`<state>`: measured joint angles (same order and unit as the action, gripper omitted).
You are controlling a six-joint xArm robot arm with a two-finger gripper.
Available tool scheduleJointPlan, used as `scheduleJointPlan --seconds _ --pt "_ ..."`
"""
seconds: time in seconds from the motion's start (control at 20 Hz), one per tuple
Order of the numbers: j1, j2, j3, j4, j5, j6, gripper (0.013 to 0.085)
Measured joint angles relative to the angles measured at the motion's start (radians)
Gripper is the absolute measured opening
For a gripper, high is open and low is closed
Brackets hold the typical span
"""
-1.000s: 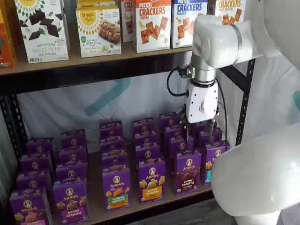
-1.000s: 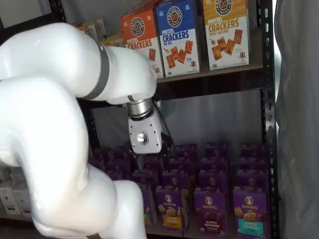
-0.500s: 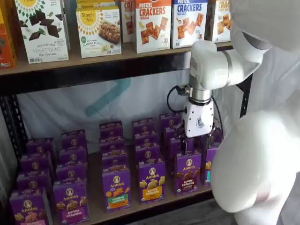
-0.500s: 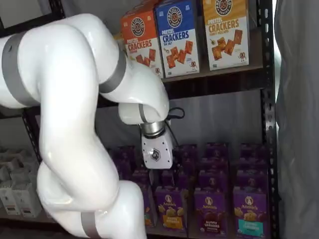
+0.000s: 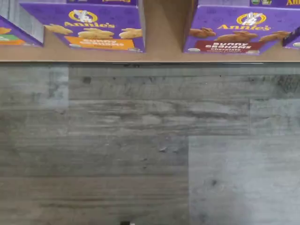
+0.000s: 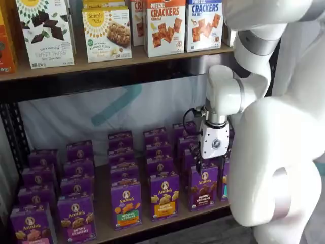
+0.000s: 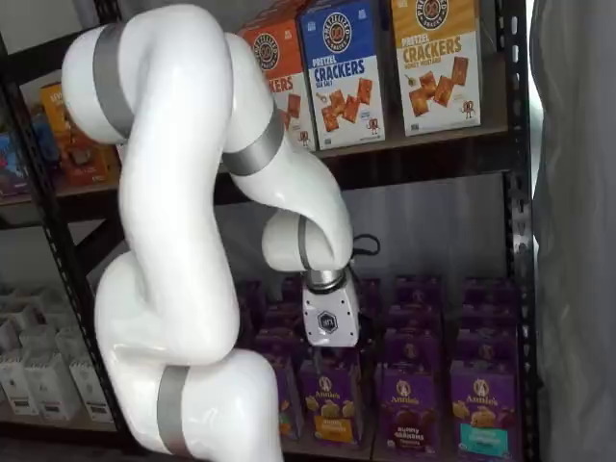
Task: Pick up the purple box with a brown patch in the center, on the bottom shelf, the fifth box from the left
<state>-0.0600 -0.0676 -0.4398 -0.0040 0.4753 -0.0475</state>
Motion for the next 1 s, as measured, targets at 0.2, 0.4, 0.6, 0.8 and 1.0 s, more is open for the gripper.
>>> scheduleJointPlan --seconds 0.2,0.4,0.6,0.8,1.0 --pt "-0.013 0.128 -0.058 -0.036 -0.074 0.019 0.0850" --pt "-0.015 0.223 -0.110 -0.041 -0.132 0.020 0.0850" --pt "-0.014 0.316 -0.181 -0.040 -0.161 0.020 0.0850" --pt "-0.008 0.418 -0.277 -0.025 -0.168 0.012 0.0850" --pt "-0.009 0.503 -0.367 -0.026 -0.163 0.012 0.0850"
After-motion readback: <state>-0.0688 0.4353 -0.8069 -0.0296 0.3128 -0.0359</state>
